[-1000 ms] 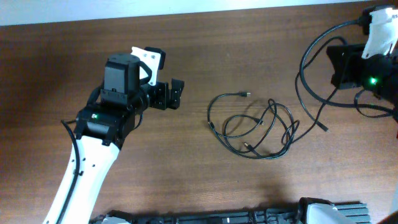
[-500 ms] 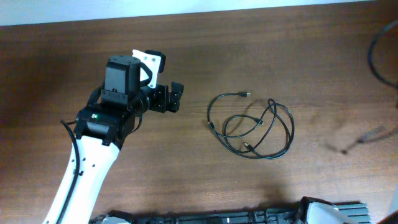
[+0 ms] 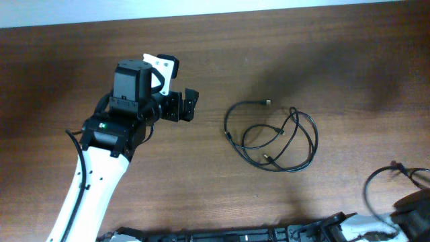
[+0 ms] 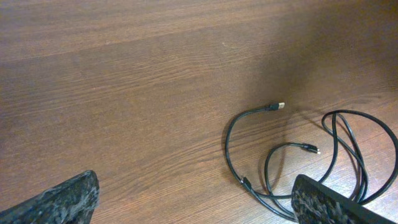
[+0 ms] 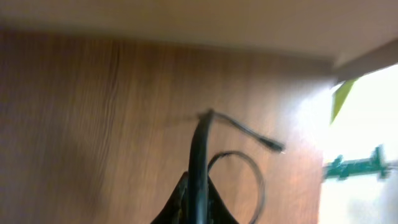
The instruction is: Untangle cables
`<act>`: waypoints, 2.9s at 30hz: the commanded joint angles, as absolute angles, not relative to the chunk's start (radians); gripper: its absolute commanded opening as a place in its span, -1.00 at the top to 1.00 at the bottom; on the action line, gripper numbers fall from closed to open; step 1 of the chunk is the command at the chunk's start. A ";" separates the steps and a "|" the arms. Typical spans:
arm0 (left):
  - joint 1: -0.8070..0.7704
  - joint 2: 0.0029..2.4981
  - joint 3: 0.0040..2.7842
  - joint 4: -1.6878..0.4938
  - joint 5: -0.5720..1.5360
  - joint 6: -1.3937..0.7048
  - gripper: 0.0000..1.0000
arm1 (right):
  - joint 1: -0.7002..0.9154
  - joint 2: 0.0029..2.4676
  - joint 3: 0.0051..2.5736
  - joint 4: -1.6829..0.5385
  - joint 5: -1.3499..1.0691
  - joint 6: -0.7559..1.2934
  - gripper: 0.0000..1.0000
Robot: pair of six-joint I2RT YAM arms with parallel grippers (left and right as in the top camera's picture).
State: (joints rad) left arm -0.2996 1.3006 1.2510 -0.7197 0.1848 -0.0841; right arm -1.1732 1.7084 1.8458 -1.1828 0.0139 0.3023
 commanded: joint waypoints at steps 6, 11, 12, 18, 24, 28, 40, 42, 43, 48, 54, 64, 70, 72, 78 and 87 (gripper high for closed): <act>-0.296 1.294 1.258 -0.720 0.195 -0.082 -0.98 | -1.205 1.982 1.851 -1.313 -0.155 0.334 0.21; -0.296 1.294 1.258 -0.720 0.195 -0.082 -0.98 | -1.181 2.022 1.849 -1.349 -0.193 0.294 -0.97; -0.296 1.294 1.258 -0.720 0.195 -0.082 -0.99 | -1.176 2.022 1.849 -1.352 -0.241 0.241 -0.98; -0.296 1.294 1.258 -0.720 0.195 -0.082 -0.98 | -1.159 2.010 1.849 -1.407 -0.329 0.186 -0.99; -0.296 1.294 1.258 -0.720 0.195 -0.082 -0.98 | -1.159 1.911 1.852 -1.369 -0.110 0.336 -0.99; -0.296 1.294 1.258 -0.720 0.195 -0.082 -0.98 | -1.159 1.757 1.852 -1.263 -0.047 0.335 -0.99; -0.296 1.294 1.258 -0.720 0.195 -0.082 -0.98 | -1.158 1.478 1.852 -1.172 -0.274 0.148 -0.99; -0.296 1.294 1.258 -0.720 0.195 -0.082 -0.98 | -1.144 1.480 1.851 -1.204 -0.365 0.100 -0.99; -0.296 1.294 1.258 -0.720 0.195 -0.082 -0.98 | -1.128 1.480 1.851 -1.227 -0.367 0.090 -0.99; -0.296 1.294 1.258 -0.720 0.195 -0.082 -0.98 | -1.010 1.480 1.851 -1.279 -0.362 -0.025 -0.99; -0.296 1.294 1.258 -0.720 0.195 -0.082 -0.98 | -0.830 1.506 1.851 -1.434 -0.363 -0.181 -0.99; -0.296 1.294 1.258 -0.720 0.195 -0.082 -0.98 | -0.457 1.581 1.768 -1.544 -0.363 -0.209 -0.99; -0.296 1.294 1.258 -0.720 0.195 -0.082 -0.98 | -0.275 1.592 1.498 -1.387 -0.375 -0.147 -0.99; -0.296 1.294 1.258 -0.720 0.195 -0.082 -0.99 | -0.230 1.592 1.406 -1.308 -0.442 -0.141 -0.99; -0.296 1.294 1.258 -0.720 0.195 -0.082 -0.98 | -0.071 1.592 1.139 -1.013 -0.606 -0.043 -0.98; -0.296 1.294 1.258 -0.720 0.195 -0.082 -0.98 | 0.007 1.579 1.066 -0.933 -0.459 0.152 0.92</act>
